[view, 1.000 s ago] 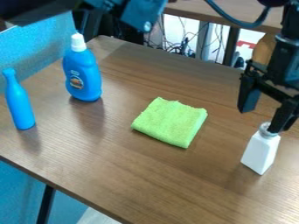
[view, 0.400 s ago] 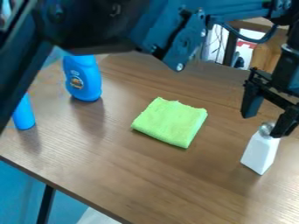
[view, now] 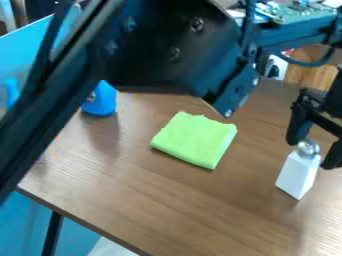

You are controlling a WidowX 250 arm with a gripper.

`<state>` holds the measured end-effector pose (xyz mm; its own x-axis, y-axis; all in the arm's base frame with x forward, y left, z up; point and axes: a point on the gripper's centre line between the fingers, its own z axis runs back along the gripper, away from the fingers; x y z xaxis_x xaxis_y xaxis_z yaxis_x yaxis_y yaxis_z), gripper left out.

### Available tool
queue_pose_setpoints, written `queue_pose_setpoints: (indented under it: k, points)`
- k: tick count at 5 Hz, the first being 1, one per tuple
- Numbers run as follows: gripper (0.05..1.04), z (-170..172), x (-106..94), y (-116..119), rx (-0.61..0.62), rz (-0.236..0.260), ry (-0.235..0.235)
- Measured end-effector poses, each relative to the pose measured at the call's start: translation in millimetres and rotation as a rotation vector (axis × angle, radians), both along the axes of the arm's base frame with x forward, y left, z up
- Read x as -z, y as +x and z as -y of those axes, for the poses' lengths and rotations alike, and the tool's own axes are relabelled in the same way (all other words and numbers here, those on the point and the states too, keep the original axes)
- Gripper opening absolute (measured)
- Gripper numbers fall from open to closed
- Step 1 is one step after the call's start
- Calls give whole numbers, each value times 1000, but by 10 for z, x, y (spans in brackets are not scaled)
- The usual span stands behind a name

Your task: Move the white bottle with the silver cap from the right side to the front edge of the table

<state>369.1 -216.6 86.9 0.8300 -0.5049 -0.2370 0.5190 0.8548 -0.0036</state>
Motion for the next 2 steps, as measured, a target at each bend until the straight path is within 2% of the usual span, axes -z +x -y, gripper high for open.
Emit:
queue_pose_setpoints:
  k: [1,2]
  points:
    - [718,25,32,-37,-6,-32,12]
    - [529,27,32,-29,-10,-27,6]
